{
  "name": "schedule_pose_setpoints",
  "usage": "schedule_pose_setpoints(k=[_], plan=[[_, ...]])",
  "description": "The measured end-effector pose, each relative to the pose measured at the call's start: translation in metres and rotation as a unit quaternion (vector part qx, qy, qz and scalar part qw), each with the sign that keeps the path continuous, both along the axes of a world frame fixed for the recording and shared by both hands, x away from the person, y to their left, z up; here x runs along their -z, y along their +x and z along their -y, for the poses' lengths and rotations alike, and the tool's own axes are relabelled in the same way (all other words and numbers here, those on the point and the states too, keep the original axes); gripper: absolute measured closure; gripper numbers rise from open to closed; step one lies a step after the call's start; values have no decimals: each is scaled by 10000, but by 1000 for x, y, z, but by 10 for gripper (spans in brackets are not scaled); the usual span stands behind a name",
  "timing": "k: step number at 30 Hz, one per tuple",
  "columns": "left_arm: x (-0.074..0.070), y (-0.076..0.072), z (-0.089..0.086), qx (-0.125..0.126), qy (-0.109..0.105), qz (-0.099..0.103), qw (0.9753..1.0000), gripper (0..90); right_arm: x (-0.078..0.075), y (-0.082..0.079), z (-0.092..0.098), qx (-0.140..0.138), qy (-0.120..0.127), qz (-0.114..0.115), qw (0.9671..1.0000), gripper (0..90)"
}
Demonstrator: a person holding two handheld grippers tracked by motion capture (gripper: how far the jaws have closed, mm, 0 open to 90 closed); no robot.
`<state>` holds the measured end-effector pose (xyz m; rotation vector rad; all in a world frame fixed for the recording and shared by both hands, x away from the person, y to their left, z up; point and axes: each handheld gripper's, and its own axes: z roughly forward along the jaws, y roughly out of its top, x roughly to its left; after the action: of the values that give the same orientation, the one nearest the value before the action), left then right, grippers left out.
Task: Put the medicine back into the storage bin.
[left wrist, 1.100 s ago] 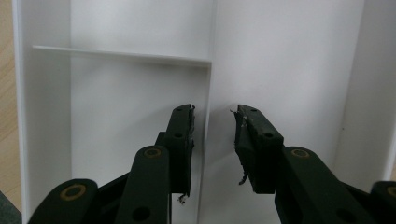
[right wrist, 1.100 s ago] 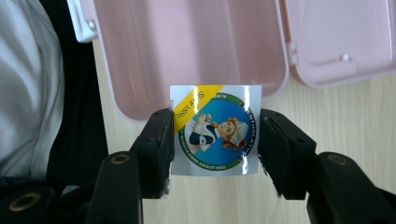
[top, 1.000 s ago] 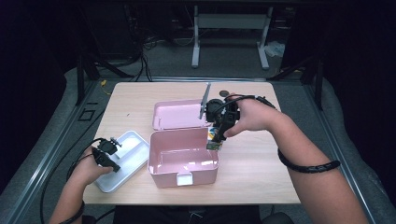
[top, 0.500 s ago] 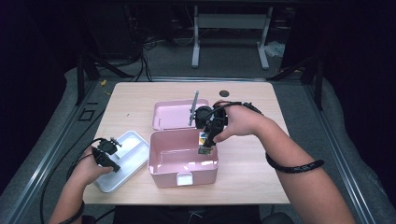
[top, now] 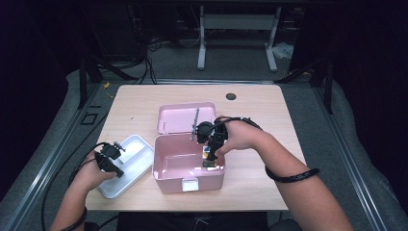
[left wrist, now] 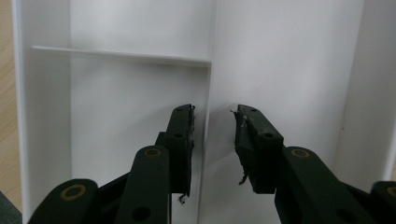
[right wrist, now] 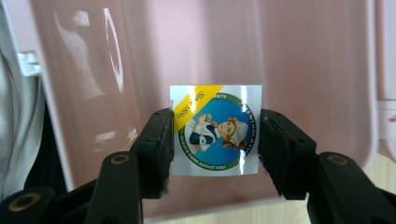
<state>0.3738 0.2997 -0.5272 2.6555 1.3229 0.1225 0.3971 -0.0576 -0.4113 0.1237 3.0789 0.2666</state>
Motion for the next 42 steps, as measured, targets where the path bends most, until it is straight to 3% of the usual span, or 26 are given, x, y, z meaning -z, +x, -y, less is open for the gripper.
schedule_pose_setpoints(k=[14,37,42], plan=[[0,0,0,0,0,0,10000,665,27,4,-9,88,-107,-78,9999,465],[0,0,0,4,1,-3,10000,665,41,4,-18,140,-253,-114,9995,459],[0,0,0,8,-3,-2,10000,665,43,5,-18,159,-312,-19,9994,407]])
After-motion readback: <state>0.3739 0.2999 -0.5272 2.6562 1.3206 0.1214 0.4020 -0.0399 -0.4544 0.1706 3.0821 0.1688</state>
